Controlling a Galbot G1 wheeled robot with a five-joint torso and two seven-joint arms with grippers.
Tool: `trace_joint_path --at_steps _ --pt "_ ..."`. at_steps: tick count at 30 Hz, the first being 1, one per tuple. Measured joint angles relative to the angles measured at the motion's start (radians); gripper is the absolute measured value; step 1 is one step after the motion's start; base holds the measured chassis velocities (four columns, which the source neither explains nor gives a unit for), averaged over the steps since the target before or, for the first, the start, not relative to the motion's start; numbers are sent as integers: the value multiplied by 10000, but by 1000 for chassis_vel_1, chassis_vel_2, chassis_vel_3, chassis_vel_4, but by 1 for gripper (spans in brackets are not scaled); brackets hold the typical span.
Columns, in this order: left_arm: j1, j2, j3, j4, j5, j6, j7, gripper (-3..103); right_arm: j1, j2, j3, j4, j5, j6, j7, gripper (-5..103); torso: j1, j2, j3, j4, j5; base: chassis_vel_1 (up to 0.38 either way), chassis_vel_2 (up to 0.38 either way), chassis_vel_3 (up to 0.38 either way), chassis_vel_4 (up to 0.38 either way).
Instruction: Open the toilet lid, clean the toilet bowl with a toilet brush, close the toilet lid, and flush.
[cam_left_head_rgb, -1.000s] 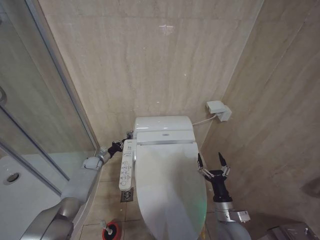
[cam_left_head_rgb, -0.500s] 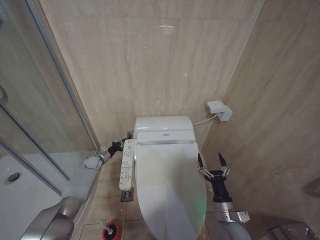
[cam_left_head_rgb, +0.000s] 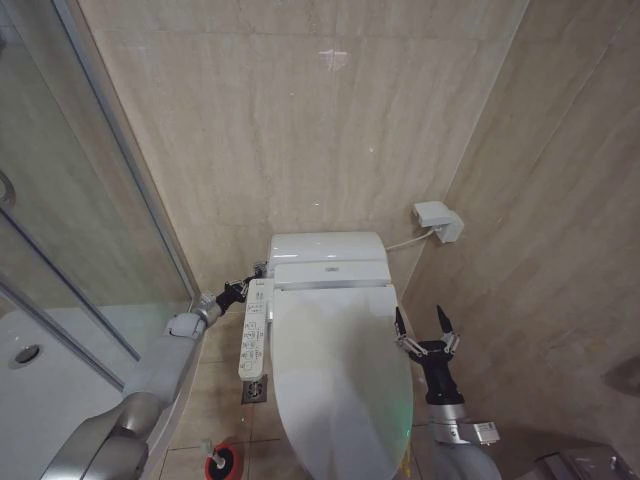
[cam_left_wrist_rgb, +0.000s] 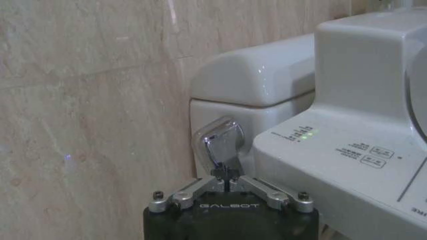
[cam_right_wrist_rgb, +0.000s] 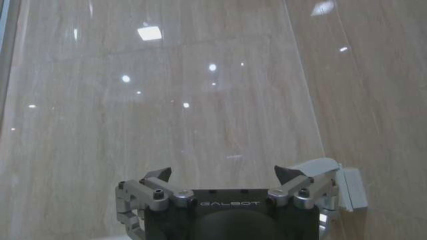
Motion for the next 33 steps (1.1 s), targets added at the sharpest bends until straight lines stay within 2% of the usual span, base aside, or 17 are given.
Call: trace_joint_path --at_steps 33 --pt "-42 -43 -8 113 21 -4 4 0 4 -92 -5 -29 1 -6 3 100 0 0 0 -2 -1 0 0 0 0"
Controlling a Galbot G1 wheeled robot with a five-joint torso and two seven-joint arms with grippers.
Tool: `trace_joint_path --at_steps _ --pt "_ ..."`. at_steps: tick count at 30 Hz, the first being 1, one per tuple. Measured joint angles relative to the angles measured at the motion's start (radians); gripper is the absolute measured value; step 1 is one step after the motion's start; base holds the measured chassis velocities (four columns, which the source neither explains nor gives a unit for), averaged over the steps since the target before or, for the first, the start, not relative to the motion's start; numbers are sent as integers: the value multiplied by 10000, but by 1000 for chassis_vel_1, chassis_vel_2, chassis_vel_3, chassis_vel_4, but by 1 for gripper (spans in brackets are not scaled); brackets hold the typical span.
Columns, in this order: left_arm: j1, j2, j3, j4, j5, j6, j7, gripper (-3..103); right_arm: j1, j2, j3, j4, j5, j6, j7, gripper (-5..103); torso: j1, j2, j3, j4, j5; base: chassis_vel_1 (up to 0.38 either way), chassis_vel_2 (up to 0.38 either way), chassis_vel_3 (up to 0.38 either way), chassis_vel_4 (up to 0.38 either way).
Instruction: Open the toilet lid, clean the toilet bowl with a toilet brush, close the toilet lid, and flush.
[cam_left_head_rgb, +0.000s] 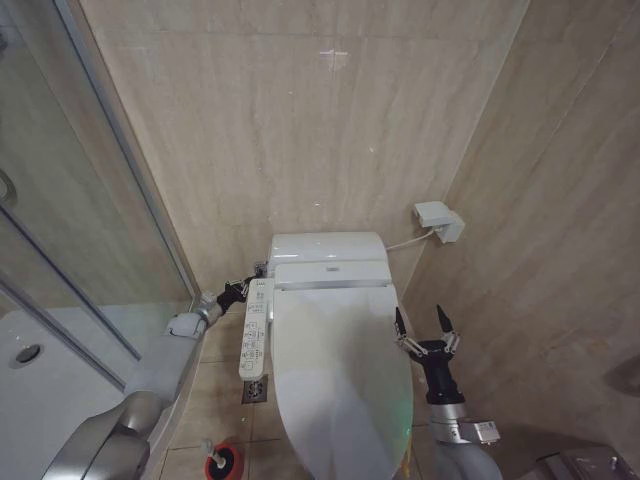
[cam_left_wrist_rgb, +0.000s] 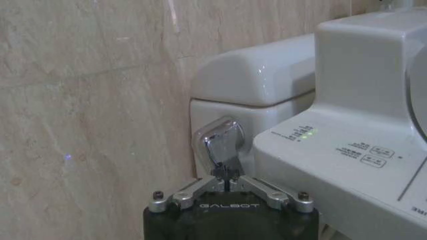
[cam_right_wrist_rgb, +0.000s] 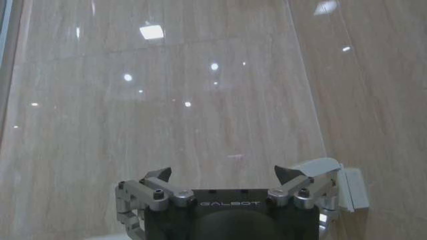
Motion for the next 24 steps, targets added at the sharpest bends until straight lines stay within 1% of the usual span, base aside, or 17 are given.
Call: trace_joint_path --at_steps 24 --pt "-80 -35 -13 80 17 10 14 0 11 -5 -7 -19 10 3 9 100 0 -2 2 2 0 0 0 0 0"
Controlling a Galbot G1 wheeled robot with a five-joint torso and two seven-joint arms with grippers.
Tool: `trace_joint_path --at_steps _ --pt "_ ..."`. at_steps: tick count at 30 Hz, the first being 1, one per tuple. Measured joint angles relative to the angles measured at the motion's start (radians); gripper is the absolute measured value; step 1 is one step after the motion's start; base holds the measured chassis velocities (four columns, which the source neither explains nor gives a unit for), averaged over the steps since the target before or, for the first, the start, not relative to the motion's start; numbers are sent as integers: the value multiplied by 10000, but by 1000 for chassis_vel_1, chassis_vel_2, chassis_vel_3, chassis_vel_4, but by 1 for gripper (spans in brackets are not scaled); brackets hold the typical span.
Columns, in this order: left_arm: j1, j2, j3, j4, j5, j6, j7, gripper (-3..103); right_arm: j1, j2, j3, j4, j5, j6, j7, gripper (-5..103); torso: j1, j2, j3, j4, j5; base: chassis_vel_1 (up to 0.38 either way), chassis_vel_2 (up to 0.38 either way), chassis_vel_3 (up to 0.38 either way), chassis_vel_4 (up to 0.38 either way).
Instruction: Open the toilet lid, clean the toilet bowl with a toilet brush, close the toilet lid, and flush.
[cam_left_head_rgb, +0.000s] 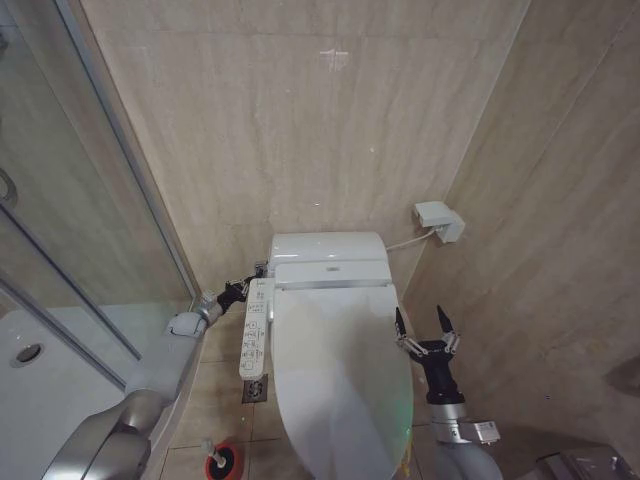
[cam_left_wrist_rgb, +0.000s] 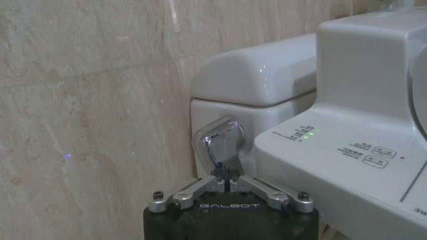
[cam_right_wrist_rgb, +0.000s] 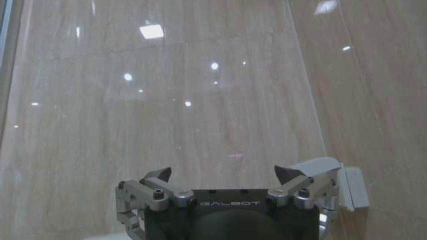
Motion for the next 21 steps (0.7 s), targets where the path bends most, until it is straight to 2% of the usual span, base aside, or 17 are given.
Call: trace_joint_path --at_steps 21 --pt "79 12 -50 -291 -47 22 -6 0 -3 51 11 -28 -2 6 -2 100 1 0 -1 1 0 0 0 0 0"
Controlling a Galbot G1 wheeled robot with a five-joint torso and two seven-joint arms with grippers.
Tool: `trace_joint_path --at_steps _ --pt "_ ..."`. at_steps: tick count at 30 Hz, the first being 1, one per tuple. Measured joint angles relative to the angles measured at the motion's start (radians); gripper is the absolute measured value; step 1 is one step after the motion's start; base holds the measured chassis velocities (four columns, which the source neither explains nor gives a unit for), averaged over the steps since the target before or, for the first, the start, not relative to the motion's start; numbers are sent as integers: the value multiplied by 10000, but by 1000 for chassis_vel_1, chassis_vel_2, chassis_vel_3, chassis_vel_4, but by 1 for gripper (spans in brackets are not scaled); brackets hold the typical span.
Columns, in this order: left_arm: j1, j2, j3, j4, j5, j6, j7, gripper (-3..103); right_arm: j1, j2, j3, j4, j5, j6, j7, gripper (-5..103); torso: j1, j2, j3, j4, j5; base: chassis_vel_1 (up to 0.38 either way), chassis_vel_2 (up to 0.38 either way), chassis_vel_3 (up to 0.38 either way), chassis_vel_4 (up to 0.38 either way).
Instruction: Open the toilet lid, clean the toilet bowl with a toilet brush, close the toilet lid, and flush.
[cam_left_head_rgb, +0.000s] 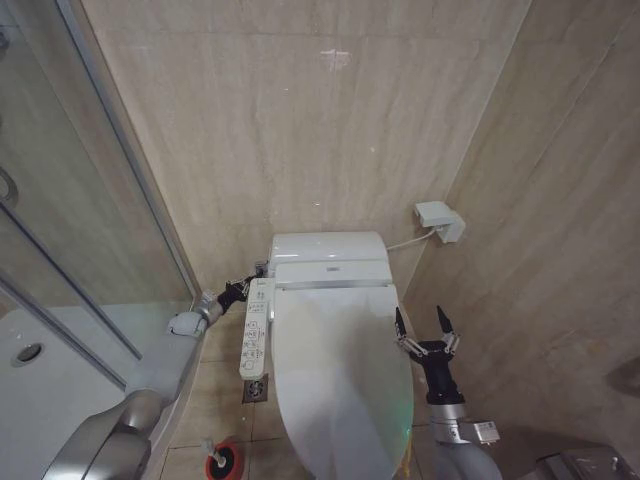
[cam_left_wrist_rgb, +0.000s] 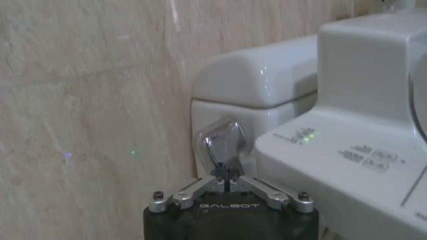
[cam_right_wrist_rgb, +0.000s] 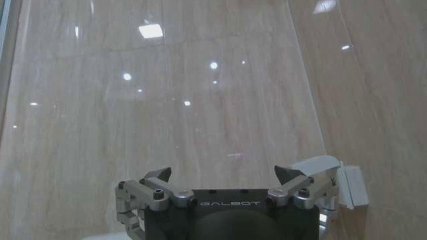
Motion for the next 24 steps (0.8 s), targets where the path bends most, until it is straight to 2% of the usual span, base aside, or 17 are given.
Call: trace_joint_path --at_steps 3,6,7,9,10,11,12,14,16,18,19,23,24 --pt "276 86 -100 -661 -218 32 -73 0 1 7 3 -1 -1 3 0 100 1 0 -1 -10 -1 0 0 0 0" --pt "1097 330 -212 -2218 -702 123 -213 0 -2 7 10 -5 4 18 3 100 4 -1 0 -1 5 0 0 0 0" --pt "1097 330 -212 -2218 -702 123 -213 0 -2 7 10 -5 4 18 3 100 4 -1 0 -1 5 0 0 0 0" --pt "1598 430 -258 -3080 -919 244 -499 0 -6 8 7 -7 -1 21 -1 100 4 0 0 -15 -21 0 0 0 0" --pt "1968 575 -345 -3721 -1056 345 -835 0 -8 14 6 -16 1 20 5 100 4 -1 1 -13 -6 0 0 0 0" --pt "1968 575 -345 -3721 -1056 345 -835 0 -8 14 6 -16 1 20 5 100 4 -1 1 -13 -6 0 0 0 0" --pt "2260 693 -426 -4266 -1137 400 -1140 0 -6 21 1 -21 -1 21 4 100 1 0 -1 -14 3 0 0 0 0" --pt "2768 895 -579 -5157 -1246 494 -1705 0 -9 26 -13 -21 -6 22 2 100 -2 2 -1 -9 -4 0 0 0 0" --pt "2949 965 -637 -5479 -1316 547 -1923 0 -13 28 -20 -21 -10 22 3 100 -2 2 -1 -5 -2 0 0 0 0" --pt "3581 1158 -862 -6552 -1597 698 -2702 0 -36 23 -23 -11 -19 23 0 100 -3 2 -1 -3 -1 0 0 0 0" --pt "3581 1158 -862 -6552 -1597 698 -2702 0 -36 23 -23 -11 -19 23 0 100 -3 2 -1 -3 -1 0 0 0 0" --pt "4875 1304 -1291 -8421 -2331 988 -4232 0 -92 -44 13 32 -17 39 5 100 -2 2 -1 -3 0 0 0 0 0" --pt "4875 1304 -1291 -8421 -2331 988 -4232 0 -92 -44 13 32 -17 39 5 100 -2 2 -1 -3 0 0 0 0 0"
